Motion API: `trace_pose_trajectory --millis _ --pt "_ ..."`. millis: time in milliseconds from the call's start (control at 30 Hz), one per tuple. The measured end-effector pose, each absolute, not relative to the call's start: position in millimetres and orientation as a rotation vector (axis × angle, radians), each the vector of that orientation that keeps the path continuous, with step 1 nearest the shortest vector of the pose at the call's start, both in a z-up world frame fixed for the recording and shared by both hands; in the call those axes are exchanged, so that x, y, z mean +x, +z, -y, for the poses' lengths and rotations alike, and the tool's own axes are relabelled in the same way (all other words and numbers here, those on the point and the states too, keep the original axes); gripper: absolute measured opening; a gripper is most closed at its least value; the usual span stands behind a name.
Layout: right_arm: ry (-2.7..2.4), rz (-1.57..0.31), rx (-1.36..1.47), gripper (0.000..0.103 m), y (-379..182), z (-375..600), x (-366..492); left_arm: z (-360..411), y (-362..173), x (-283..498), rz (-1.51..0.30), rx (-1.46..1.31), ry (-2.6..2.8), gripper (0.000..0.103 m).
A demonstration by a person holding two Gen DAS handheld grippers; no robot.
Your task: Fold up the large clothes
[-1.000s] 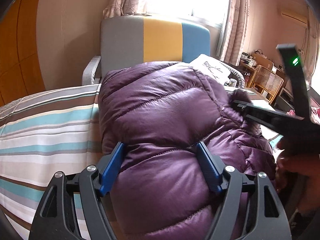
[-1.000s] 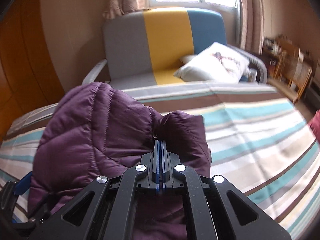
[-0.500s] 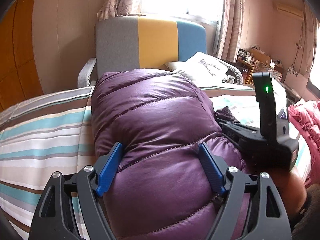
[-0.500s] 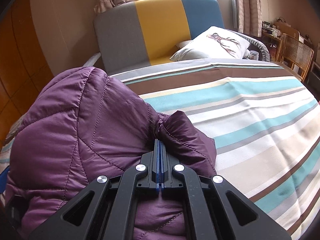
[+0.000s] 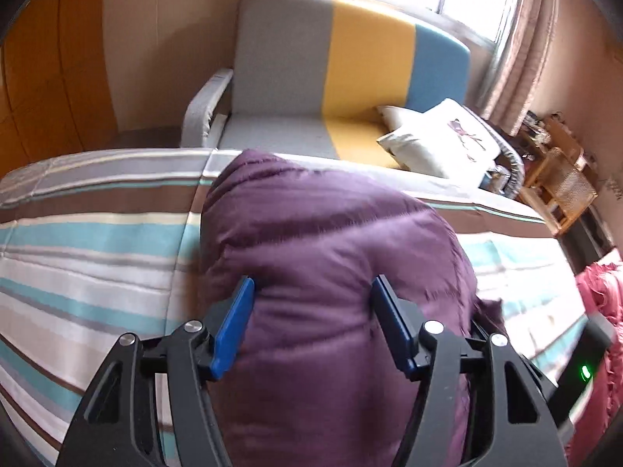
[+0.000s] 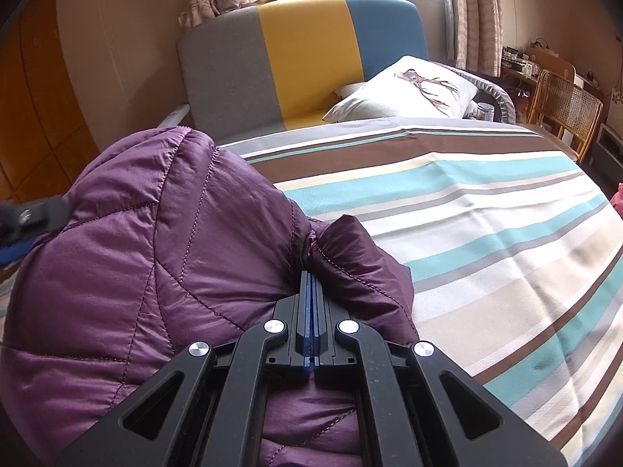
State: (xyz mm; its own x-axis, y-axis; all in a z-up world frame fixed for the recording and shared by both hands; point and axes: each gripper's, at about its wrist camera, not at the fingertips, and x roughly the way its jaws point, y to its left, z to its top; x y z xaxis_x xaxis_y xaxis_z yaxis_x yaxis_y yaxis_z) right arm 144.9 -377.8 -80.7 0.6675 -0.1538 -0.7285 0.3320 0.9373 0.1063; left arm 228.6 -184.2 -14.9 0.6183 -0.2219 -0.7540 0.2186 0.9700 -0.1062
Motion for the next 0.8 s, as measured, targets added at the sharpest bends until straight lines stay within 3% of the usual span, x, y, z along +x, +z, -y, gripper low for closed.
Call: trace_pose_trajectory --millis 500,800 --pt "-0.275 -0.797 0.239 0.0 -85.4 376.3 150.0 192.8 -67.9 239.7 -0.829 0.057 -0.206 0.072" --pt "-0.258 -0.789 0.26 0.0 -84.8 379.8 151.3 190.6 -65.3 240.1 -0.831 0.049 -0.205 0.073"
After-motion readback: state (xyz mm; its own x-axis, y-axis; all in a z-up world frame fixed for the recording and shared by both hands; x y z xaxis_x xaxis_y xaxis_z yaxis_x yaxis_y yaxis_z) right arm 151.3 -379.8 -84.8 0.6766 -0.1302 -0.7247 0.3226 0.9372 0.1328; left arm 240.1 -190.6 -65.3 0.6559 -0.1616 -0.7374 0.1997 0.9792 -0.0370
